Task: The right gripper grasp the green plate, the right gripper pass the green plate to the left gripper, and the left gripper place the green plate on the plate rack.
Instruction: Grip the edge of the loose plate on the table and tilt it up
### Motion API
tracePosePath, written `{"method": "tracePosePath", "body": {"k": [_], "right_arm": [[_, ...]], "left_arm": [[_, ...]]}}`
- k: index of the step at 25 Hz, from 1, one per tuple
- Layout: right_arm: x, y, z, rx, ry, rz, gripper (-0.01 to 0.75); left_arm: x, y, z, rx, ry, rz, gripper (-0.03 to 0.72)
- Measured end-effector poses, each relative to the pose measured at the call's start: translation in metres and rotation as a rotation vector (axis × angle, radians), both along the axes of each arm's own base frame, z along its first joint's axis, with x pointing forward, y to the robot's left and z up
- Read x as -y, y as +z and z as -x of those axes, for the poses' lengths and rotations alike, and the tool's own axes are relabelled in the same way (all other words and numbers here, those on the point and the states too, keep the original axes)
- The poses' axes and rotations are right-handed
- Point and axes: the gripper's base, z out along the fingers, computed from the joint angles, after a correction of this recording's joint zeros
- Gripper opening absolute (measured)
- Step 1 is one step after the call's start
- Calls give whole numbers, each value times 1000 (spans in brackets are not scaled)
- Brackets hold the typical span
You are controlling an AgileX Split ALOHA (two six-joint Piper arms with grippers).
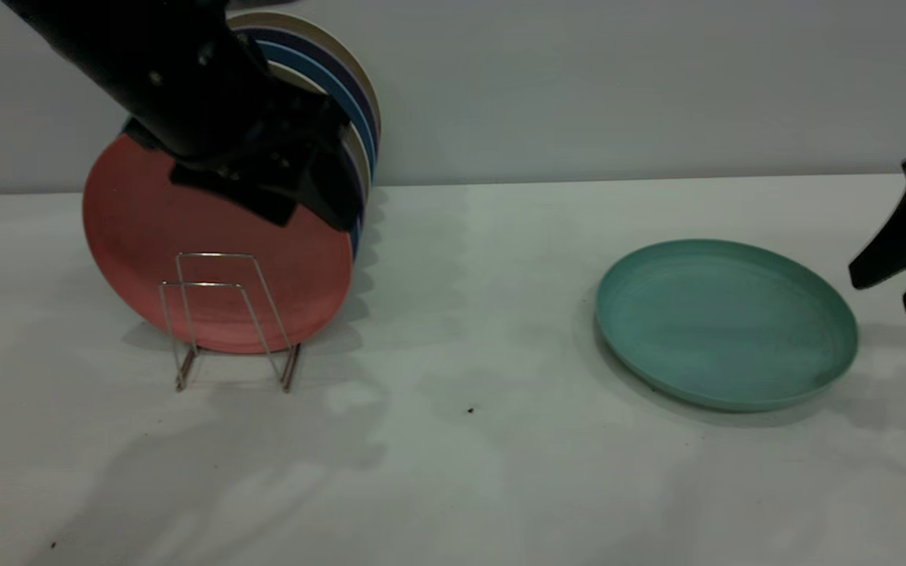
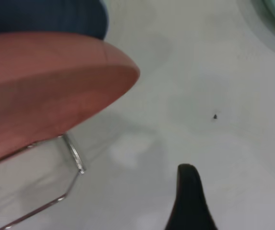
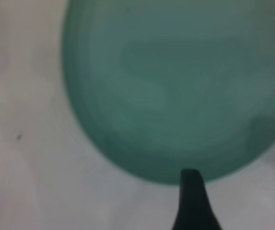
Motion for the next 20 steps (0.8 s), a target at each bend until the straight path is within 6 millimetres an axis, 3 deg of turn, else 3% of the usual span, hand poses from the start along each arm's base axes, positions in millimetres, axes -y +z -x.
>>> {"method": "tracePosePath", "body": {"k": [4,13,20], "right_arm": [[16,-22,-14,-22,-22,-18,518],[22,-69,-37,-69,-17,-62,506],[9,-79,-44,-68,12,-99,471]], "left_arm": [[2,-12,-1,-43,20,12,553],[2,-13,-2,-46,23,16,553],[2,-13,-2,-46,24,17,553]]}}
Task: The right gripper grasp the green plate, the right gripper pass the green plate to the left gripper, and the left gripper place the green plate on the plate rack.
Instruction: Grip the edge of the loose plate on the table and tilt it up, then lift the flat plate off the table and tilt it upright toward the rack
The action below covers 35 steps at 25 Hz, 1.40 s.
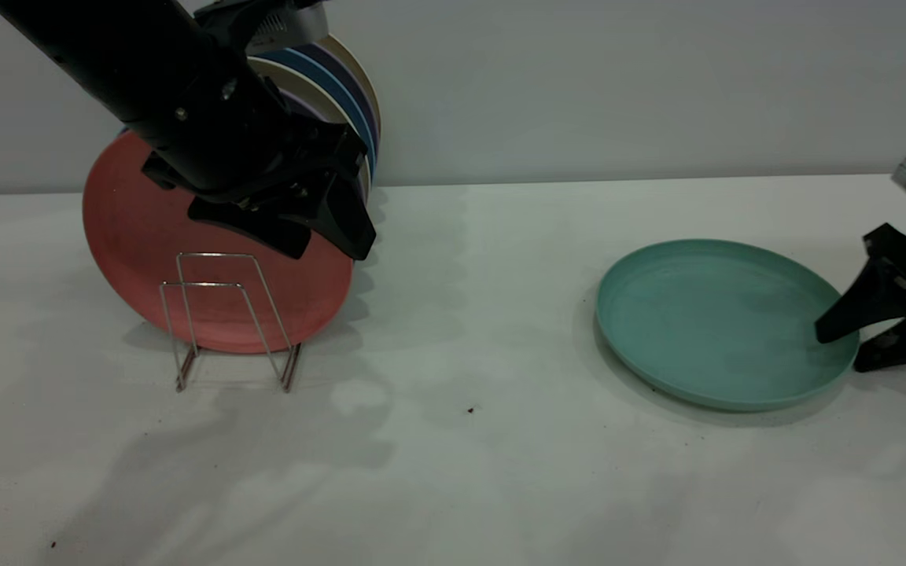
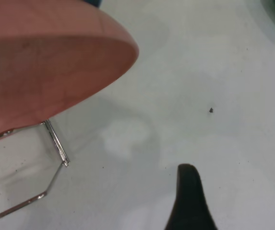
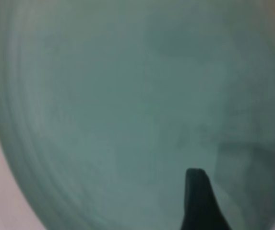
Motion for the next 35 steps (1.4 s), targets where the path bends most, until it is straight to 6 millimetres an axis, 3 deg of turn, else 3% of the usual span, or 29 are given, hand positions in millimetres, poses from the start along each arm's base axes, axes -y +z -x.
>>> {"method": "tracePosePath", "body": {"k": [5,7,10,12,17,22,26,30,35], "right_arm": [[-16,-1,-6,18,10,41,390],[-18,-2,-8,21,-7,65,289],[-19,-3,-9,31,-15,87,75],[-19,-3,-10,53,0,87,27],[-39,1,-11,119,110,7,15],[-81,14,-14,187,223,-47,15],[-110,26,-13,246,323,-83,15],[-120,34,-13,273,361,-107,15],[-121,38,-13,284,365,-113,15]], "left_arm": [[1,0,0,-8,13,15,553],[2,-1,0,-15,24,26,553],[2,-2,0,-20,29,31,553],[2,-2,0,-21,30,32,553],[8,-1,2,-37,42,62,553],[21,0,6,-47,55,114,553],[31,-12,8,-74,58,122,553],[34,-25,5,-111,106,149,553],[35,-26,6,-112,90,154,553]]}}
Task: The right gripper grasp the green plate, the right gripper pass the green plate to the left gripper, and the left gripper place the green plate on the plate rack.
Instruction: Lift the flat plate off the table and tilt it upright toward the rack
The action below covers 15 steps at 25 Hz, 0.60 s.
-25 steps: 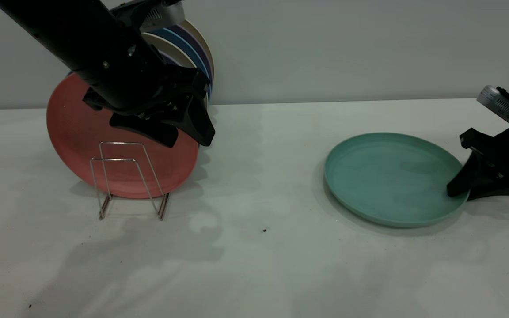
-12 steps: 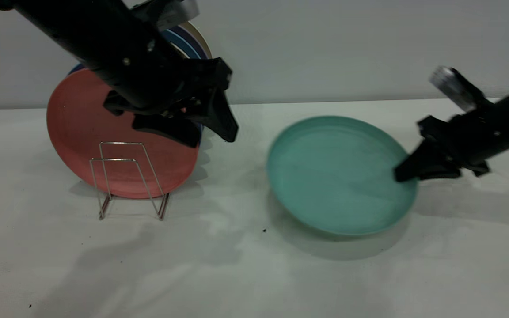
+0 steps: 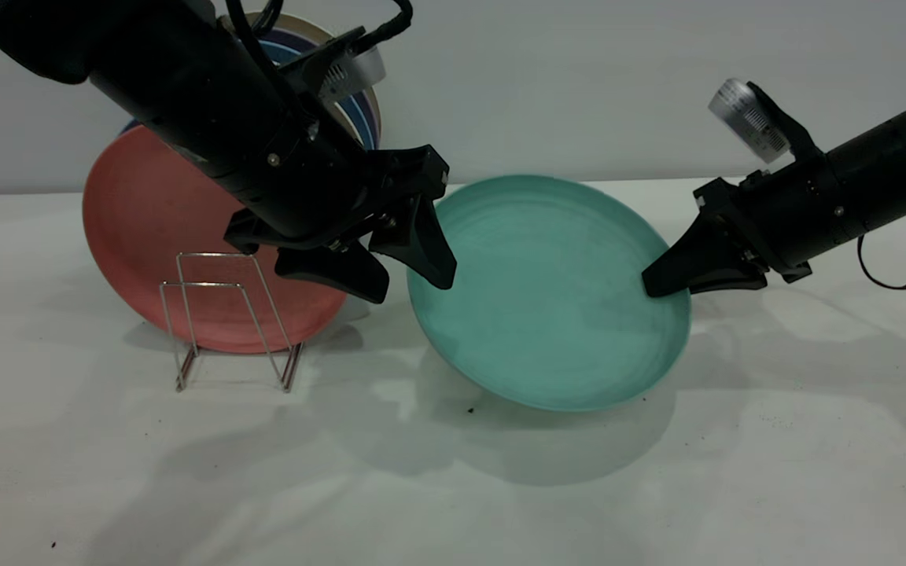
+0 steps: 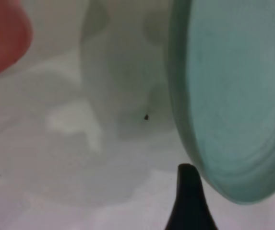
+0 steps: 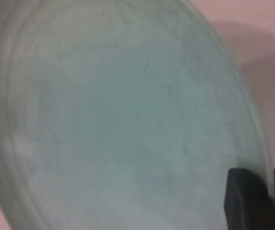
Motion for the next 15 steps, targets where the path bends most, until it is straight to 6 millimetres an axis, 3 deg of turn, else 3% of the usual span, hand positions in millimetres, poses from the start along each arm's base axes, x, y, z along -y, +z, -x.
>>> {"method": "tracePosePath", "body": {"k": [15], "right_arm": [[-8,7,8,-10,105,-104,15]], "left_arm": [[-1,1,-5,50,29,-7,549]]}}
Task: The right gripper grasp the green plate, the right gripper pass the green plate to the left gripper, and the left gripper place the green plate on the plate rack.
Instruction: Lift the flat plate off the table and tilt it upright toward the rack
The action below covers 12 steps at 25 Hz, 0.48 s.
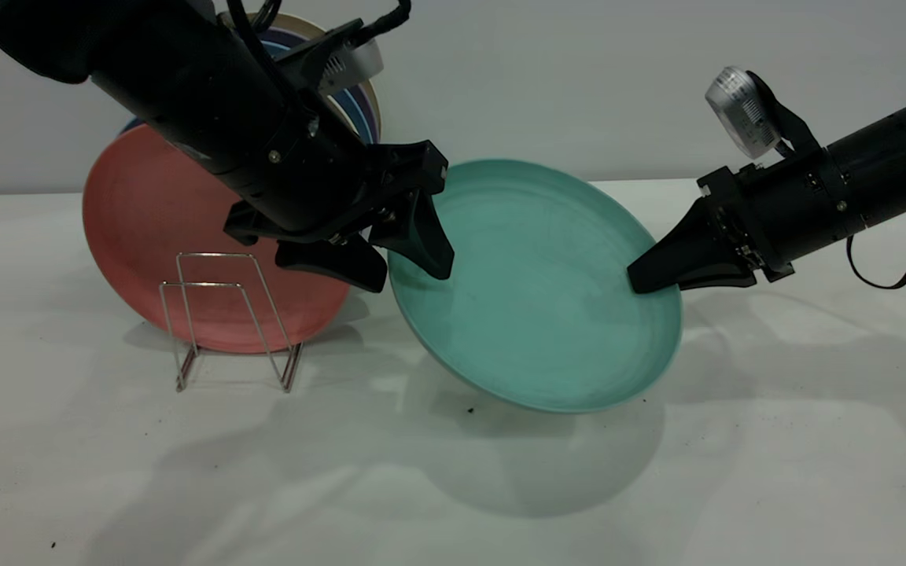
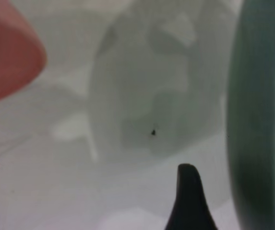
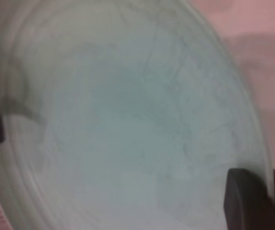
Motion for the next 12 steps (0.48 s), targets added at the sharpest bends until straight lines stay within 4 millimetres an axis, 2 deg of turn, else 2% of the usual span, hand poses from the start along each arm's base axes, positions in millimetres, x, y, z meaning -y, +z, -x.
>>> {"method": "tracePosePath", "body": {"k": [3,5,8,12], "right_arm": [[-4,1,1,2,20,-12,15],[-5,1,2,1,24,-13,15],[-5,1,2,1,23,-15,17],[-5,1,1,17,26,-9,30]], "left_arm": [[0,-4,-1,-7,23,7,521],[0,-9,-2,-18,26,4,470],[1,-12,-2,-32,36,10,331],[3,-12,-1,-55,56,37,98]]}}
